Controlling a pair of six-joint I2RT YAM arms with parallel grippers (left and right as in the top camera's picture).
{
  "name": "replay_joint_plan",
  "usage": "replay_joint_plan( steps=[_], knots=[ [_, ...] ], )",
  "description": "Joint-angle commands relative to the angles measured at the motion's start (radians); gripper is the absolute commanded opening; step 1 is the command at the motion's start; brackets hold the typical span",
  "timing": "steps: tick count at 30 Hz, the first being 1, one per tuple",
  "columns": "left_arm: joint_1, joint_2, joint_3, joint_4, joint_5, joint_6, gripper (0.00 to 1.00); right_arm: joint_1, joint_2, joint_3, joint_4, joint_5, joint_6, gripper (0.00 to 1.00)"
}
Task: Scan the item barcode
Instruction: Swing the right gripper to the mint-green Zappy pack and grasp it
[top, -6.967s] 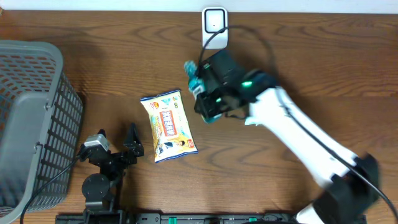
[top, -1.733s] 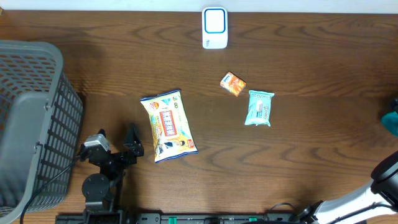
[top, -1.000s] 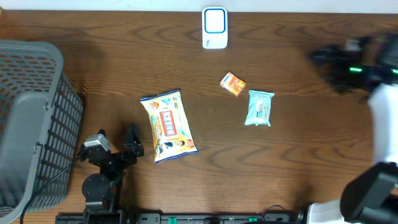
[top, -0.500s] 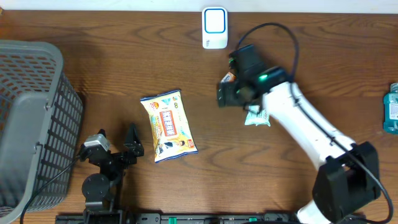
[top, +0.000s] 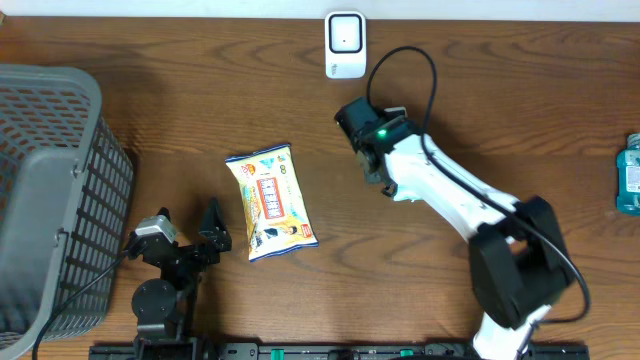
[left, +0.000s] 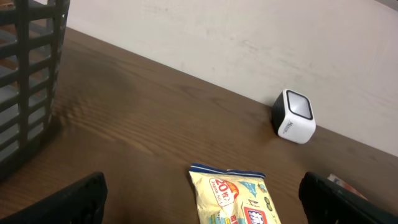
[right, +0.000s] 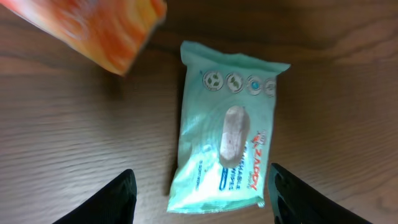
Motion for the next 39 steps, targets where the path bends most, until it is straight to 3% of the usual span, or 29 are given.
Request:
replay_joint_plan(
  steps=[1, 12, 17, 22, 23, 27, 32, 39],
  knots=[
    [0.003, -0.005, -0.019, -0.029, 0.010, 0.002, 0.97, -0.002, 0.069, -0.003, -0.005, 0.065, 0.027, 0.62],
    [0.003, -0.005, -0.019, -0.029, 0.010, 0.002, 0.97, -0.010, 0.204, -0.003, -0.002, 0.065, 0.054, 0.56],
    [0.003, -0.005, -0.019, -0.029, 0.010, 0.002, 0.97, -0.025, 0.272, -0.003, 0.004, 0.066, 0.091, 0.65],
    [0.003, -0.005, -0.019, -0.029, 0.010, 0.002, 0.97, -0.055, 0.314, -0.003, 0.003, 0.033, 0.093, 0.36],
    [0.003, -0.005, -0.019, -0.029, 0.010, 0.002, 0.97, -0.061, 0.315, -0.003, 0.003, 0.021, 0.092, 0.25],
    [0.003, -0.005, -0.019, -0.029, 0.010, 0.002, 0.97, -0.068, 0.318, -0.003, 0.002, 0.011, 0.093, 0.06],
    [0.003, -0.005, -0.019, -0.029, 0.010, 0.002, 0.97, -0.070, 0.312, 0.026, 0.002, -0.143, 0.027, 0.01],
    [0.003, -0.005, -0.019, -0.029, 0.010, 0.002, 0.97, -0.093, 0.259, 0.280, -0.153, -0.624, -0.191, 0.01]
  ],
)
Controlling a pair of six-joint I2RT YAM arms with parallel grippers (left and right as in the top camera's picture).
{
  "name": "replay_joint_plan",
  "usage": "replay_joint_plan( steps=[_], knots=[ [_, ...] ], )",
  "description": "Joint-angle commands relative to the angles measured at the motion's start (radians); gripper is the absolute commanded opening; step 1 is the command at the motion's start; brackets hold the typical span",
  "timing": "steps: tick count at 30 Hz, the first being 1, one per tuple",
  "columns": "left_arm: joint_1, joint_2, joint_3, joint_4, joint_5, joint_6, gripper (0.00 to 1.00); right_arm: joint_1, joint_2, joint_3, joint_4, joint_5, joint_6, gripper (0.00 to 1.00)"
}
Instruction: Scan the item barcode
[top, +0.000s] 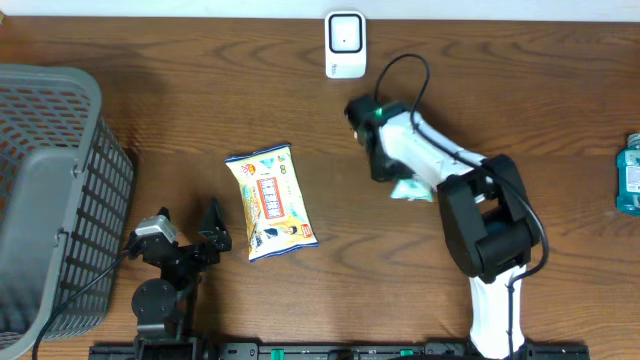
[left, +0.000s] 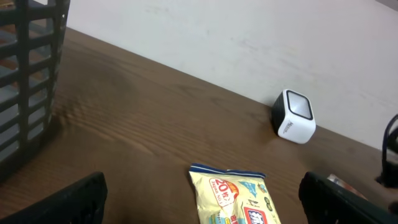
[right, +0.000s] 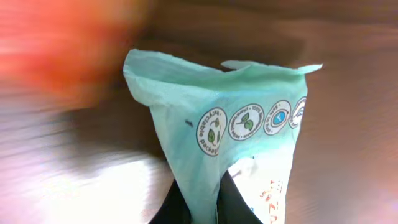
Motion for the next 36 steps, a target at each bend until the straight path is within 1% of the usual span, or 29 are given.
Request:
replay_joint_plan(
  steps=[1, 3, 6, 9, 11, 14, 15, 19, 21, 23, 26, 29, 31, 34, 36],
  knots=[
    [0.003, -0.005, -0.019, -0.029, 0.010, 0.002, 0.97, -0.001, 0.005, 0.135, -0.053, -0.525, -0.172, 0.01],
    [0.003, -0.005, -0.019, -0.029, 0.010, 0.002, 0.97, -0.013, -0.025, 0.204, -0.100, -0.658, -0.228, 0.01],
    [0.003, -0.005, -0.019, -0.029, 0.010, 0.002, 0.97, -0.035, -0.067, 0.278, -0.194, -0.834, -0.271, 0.01],
    [0.003, -0.005, -0.019, -0.029, 0.010, 0.002, 0.97, -0.064, -0.110, 0.313, -0.313, -0.989, -0.367, 0.01],
    [0.003, -0.005, -0.019, -0.029, 0.010, 0.002, 0.97, -0.087, -0.137, 0.314, -0.389, -1.133, -0.488, 0.01],
    [0.003, -0.005, -0.019, -0.029, 0.010, 0.002, 0.97, -0.117, -0.150, 0.314, -0.483, -1.389, -0.751, 0.01],
    [0.003, -0.005, -0.019, -0.029, 0.010, 0.002, 0.97, -0.124, -0.150, 0.313, -0.494, -1.437, -0.779, 0.01],
    [0.003, -0.005, -0.019, -0.029, 0.010, 0.002, 0.97, -0.142, -0.149, 0.307, -0.494, -1.650, -0.776, 0.02],
    [0.003, -0.005, -0.019, -0.029, 0.010, 0.002, 0.97, -0.143, -0.149, 0.307, -0.493, -1.775, -0.741, 0.02],
    [0.003, -0.005, -0.019, -0.029, 0.010, 0.002, 0.97, -0.142, -0.149, 0.307, -0.492, -1.831, -0.727, 0.01],
    [0.003, -0.005, -0.019, -0.029, 0.010, 0.002, 0.97, -0.142, -0.149, 0.307, -0.493, -1.832, -0.741, 0.01],
    [0.003, -0.005, -0.019, -0.029, 0.010, 0.002, 0.97, -0.142, -0.149, 0.307, -0.494, -1.854, -0.831, 0.01],
    [0.003, -0.005, -0.019, -0.029, 0.010, 0.002, 0.97, -0.142, -0.149, 0.307, -0.496, -1.884, -0.946, 0.01],
    [0.003, -0.005, -0.019, -0.029, 0.010, 0.002, 0.97, -0.141, -0.150, 0.307, -0.494, -1.863, -1.263, 0.01],
    [0.003, -0.005, -0.019, -0.029, 0.010, 0.002, 0.97, -0.141, -0.149, 0.307, -0.499, -1.854, -1.394, 0.01]
  ],
)
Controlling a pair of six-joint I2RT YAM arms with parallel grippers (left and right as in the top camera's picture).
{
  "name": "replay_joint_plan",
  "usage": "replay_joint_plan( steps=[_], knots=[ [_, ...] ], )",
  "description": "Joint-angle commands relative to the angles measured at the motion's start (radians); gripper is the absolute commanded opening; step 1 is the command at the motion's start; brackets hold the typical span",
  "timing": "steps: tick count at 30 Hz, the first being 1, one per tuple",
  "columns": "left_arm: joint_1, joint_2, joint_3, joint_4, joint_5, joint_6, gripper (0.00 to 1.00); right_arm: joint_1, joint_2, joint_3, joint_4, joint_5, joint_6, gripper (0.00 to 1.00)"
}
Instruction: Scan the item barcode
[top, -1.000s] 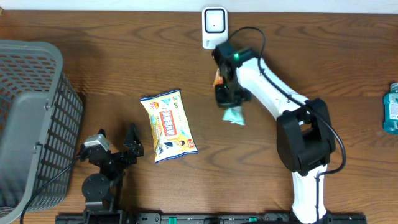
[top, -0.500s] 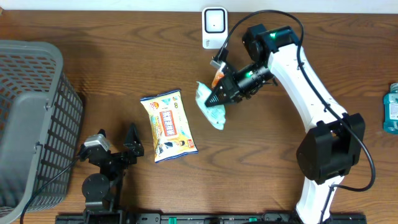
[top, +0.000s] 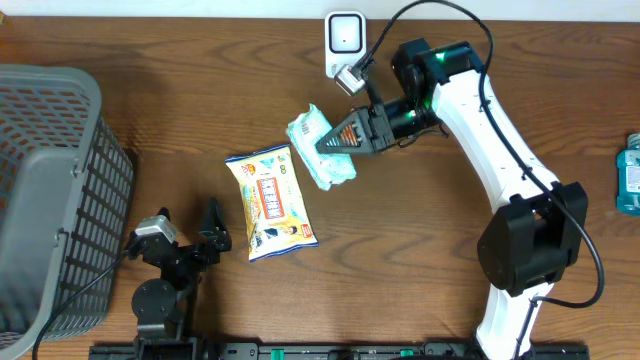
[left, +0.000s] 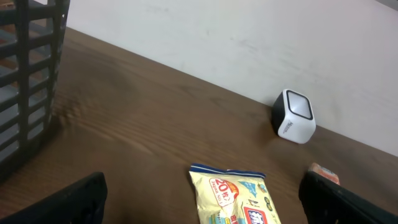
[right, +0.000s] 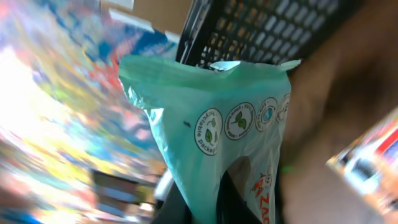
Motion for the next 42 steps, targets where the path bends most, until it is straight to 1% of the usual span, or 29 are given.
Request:
replay_joint_plan(
  steps=[1, 4, 8, 11, 14, 19, 21, 28, 34, 38, 42],
  knots=[
    [0.003, -0.005, -0.019, -0.029, 0.010, 0.002, 0.97, -0.002, -0.011, 0.011, -0.001, -0.060, -0.407, 0.01],
    [0.003, -0.005, -0.019, -0.029, 0.010, 0.002, 0.97, 0.013, -0.011, 0.011, -0.001, -0.087, -0.507, 0.01],
    [0.003, -0.005, -0.019, -0.029, 0.010, 0.002, 0.97, 0.040, -0.011, 0.011, -0.002, -0.087, -0.537, 0.01],
    [0.003, -0.005, -0.019, -0.029, 0.010, 0.002, 0.97, 0.058, -0.011, 0.011, -0.019, -0.087, -0.595, 0.01],
    [0.003, -0.005, -0.019, -0.029, 0.010, 0.002, 0.97, 0.069, -0.011, 0.011, -0.023, -0.087, -0.602, 0.01],
    [0.003, -0.005, -0.019, -0.029, 0.010, 0.002, 0.97, 0.079, -0.019, 0.011, -0.098, -0.087, -0.608, 0.01],
    [0.003, -0.005, -0.019, -0.029, 0.010, 0.002, 0.97, 0.082, -0.030, 0.011, -0.153, -0.087, -0.655, 0.01],
    [0.003, -0.005, -0.019, -0.029, 0.010, 0.002, 0.97, 0.111, -0.092, 0.011, -0.150, -0.087, -0.649, 0.01],
    [0.003, -0.005, -0.019, -0.029, 0.010, 0.002, 0.97, 0.163, -0.115, 0.011, -0.150, -0.087, -0.607, 0.01],
    [0.003, -0.005, -0.019, -0.029, 0.010, 0.002, 0.97, 0.192, -0.115, 0.011, -0.150, -0.086, -0.524, 0.01],
    [0.003, -0.005, -0.019, -0.029, 0.010, 0.002, 0.97, 0.201, -0.115, 0.011, -0.150, -0.086, -0.398, 0.01]
  ],
)
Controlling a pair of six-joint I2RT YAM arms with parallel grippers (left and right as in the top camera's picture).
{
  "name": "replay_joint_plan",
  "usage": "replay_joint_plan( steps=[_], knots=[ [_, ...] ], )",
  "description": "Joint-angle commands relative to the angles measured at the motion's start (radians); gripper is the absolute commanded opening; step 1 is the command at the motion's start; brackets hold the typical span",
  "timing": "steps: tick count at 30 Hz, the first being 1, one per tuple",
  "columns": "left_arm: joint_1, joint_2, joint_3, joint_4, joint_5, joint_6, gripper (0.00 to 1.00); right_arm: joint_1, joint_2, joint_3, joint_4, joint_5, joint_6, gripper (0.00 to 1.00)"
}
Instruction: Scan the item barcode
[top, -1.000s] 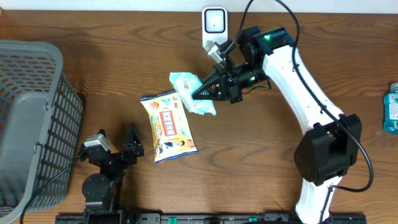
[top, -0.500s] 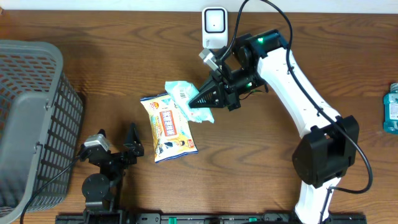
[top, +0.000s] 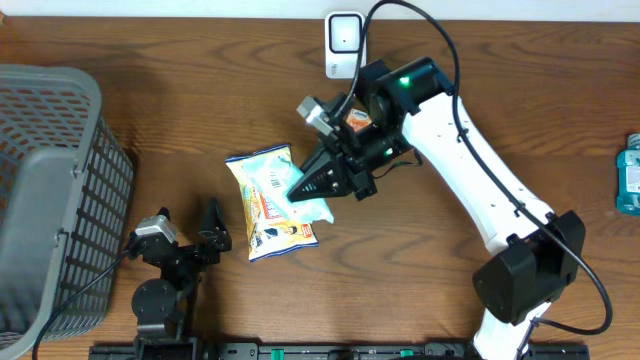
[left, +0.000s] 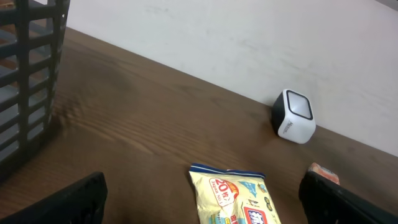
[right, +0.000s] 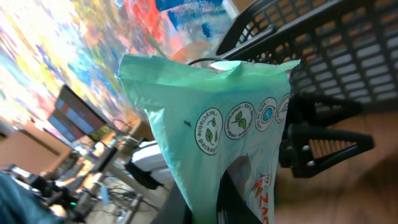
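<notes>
A mint-green wipes pack (right: 211, 112) hangs from my right gripper (right: 202, 202), which is shut on its lower part. In the overhead view the pack (top: 312, 208) sits at the right edge of a yellow snack bag (top: 262, 205), with the right gripper (top: 330, 182) tilted toward the left. The white barcode scanner (top: 345, 45) stands at the table's back edge, well behind the pack. My left gripper (top: 187, 240) rests open at the front left, holding nothing; the left wrist view shows the scanner (left: 293, 116) and the snack bag (left: 231, 196).
A grey mesh basket (top: 50, 190) fills the left side. A small orange packet (top: 358, 120) lies under the right arm, also seen as the orange packet (left: 323, 174). A blue bottle (top: 628, 175) stands at the right edge.
My right gripper, still shut on the wipes pack, has moved from just in front and left of the scanner toward the front, and now holds the pack by the snack bag's right edge. The left arm stayed still.
First the wipes pack lay flat on the table under my open right gripper, beside the orange packet. Then the gripper was shut on the pack. Later it held the pack up, left of the scanner. Now the pack is farther forward, over the snack bag's edge.
</notes>
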Motion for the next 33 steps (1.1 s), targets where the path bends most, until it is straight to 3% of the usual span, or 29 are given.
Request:
replay_joint_plan(
  steps=[1, 8, 17, 21, 26, 28, 33],
  knots=[
    [0.003, -0.005, -0.019, -0.029, 0.010, 0.002, 0.97, 0.009, -0.017, 0.011, -0.001, -0.042, 0.148, 0.01],
    [0.003, -0.005, -0.019, -0.029, 0.010, 0.002, 0.97, 0.047, -0.017, 0.011, -0.002, 0.020, 0.218, 0.01],
    [0.003, -0.005, -0.019, -0.029, 0.010, 0.002, 0.97, 0.073, -0.017, 0.010, 0.082, 0.291, 0.395, 0.02],
    [0.003, -0.005, -0.019, -0.029, 0.010, 0.002, 0.97, 0.068, -0.017, 0.010, 0.283, 0.518, 0.731, 0.02],
    [0.003, -0.005, -0.019, -0.029, 0.010, 0.002, 0.97, 0.084, -0.017, 0.010, 0.421, 1.165, 1.342, 0.01],
    [0.003, -0.005, -0.019, -0.029, 0.010, 0.002, 0.97, 0.096, -0.017, 0.010, 0.397, 1.297, 1.418, 0.01],
    [0.003, -0.005, -0.019, -0.029, 0.010, 0.002, 0.97, 0.107, -0.017, 0.010, 0.321, 1.406, 1.473, 0.01]
  ],
)
